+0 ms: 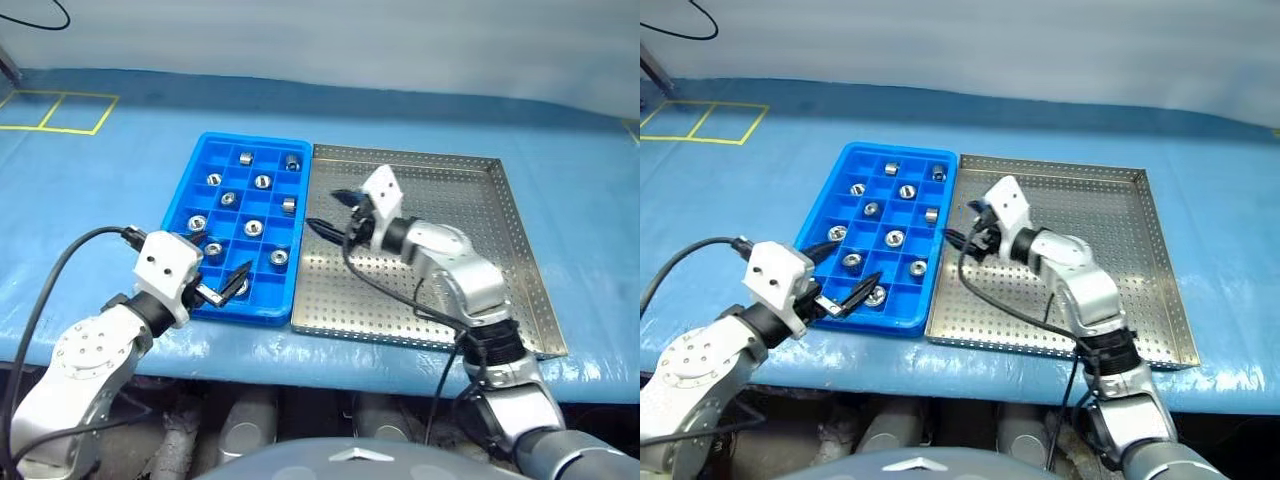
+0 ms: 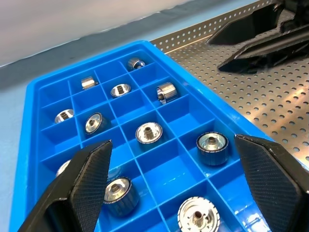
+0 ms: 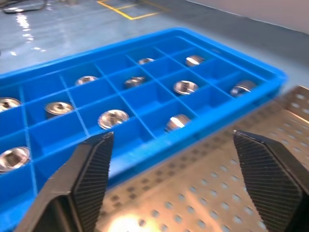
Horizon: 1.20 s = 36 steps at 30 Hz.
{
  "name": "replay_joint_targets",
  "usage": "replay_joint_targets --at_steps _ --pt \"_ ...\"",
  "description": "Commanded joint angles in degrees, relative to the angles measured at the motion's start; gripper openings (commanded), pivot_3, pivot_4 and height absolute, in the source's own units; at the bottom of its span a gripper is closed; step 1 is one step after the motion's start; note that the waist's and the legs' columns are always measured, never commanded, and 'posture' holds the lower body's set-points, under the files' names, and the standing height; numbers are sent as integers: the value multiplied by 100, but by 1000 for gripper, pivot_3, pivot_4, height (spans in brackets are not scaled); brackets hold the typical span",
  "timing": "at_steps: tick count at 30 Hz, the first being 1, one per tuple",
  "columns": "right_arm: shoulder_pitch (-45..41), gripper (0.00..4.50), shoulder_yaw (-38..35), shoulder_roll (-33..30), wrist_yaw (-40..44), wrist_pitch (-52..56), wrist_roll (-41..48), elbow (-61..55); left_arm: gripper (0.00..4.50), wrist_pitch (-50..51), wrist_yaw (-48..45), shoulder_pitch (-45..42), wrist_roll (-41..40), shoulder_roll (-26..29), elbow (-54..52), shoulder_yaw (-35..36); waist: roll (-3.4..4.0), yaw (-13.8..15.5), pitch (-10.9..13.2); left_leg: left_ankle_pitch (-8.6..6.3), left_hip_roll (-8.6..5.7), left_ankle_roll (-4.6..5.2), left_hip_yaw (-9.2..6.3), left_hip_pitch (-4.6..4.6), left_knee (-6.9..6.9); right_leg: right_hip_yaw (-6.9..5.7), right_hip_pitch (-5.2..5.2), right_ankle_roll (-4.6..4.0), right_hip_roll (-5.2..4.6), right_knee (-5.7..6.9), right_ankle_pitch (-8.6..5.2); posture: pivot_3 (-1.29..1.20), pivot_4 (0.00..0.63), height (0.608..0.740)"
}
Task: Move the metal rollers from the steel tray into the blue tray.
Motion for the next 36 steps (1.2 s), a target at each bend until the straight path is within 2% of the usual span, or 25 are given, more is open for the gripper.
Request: replay_joint_targets --at_steps 1,4,11,23,36 --pt "213 4464 -381 -340 10 -10 78 -337 4410 -355 -168 -367 62 -21 373 -200 2 -59 0 0 1 0 0 0 -1 -1 -1 2 1 2 1 -32 150 740" --pt "602 4464 -655 -743 -81 -186 -77 -427 4410 -702 -414 -866 98 -113 1035 -556 4 -97 -1 0 3 0 2 0 -1 -4 1 5 4 2 3 -82 150 740" --pt "1203 4464 -829 -1028 202 -680 82 -801 4410 -1200 -695 -1400 270 -292 1871 -993 4 -374 -1 -7 4 13 26 3 3 20 0 25 7 0 14 -149 150 740" --pt "1372 4464 -851 -1091 324 -631 296 -1012 4410 -1482 -678 -1562 268 -411 2038 -852 4 -502 -1 -10 8 22 53 12 15 54 -1 74 16 2 11 -150 150 740" --pt "1427 4464 -873 -1053 298 -630 324 -1078 4410 -1520 -595 -1593 289 -481 2078 -896 4 -502 -1 -13 7 26 58 12 16 60 -3 53 16 1 30 -155 150 740"
